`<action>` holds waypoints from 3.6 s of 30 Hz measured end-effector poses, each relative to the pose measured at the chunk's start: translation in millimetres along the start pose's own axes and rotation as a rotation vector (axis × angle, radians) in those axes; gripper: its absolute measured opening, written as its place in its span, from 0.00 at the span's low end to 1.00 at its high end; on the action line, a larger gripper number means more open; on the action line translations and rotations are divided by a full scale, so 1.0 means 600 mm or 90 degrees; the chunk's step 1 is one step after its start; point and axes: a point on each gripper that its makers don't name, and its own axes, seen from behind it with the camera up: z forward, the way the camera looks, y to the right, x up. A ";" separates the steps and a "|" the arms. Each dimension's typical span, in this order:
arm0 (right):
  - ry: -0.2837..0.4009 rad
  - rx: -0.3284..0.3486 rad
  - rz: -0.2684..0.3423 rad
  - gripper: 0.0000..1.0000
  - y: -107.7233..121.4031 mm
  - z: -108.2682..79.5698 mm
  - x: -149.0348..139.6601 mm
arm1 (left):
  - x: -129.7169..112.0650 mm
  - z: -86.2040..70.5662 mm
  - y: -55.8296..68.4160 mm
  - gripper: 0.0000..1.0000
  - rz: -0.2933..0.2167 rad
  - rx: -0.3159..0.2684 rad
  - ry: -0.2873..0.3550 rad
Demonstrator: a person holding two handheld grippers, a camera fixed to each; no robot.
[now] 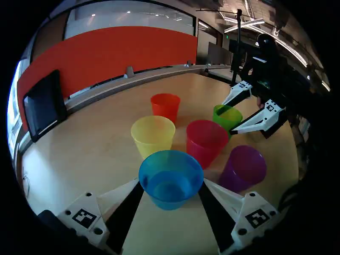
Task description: Pour water
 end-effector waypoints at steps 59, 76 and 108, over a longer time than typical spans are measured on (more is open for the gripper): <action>0.300 -0.031 -0.025 0.92 -0.039 -0.130 0.310 | 0.255 -0.248 -0.039 0.85 -0.006 0.083 0.306; 0.320 -0.029 -0.044 0.92 -0.047 -0.133 0.344 | 0.302 -0.265 -0.033 0.85 0.000 0.074 0.345; 0.348 0.042 -0.066 0.91 -0.127 -0.125 0.379 | 0.365 -0.314 -0.024 0.85 0.121 0.136 0.390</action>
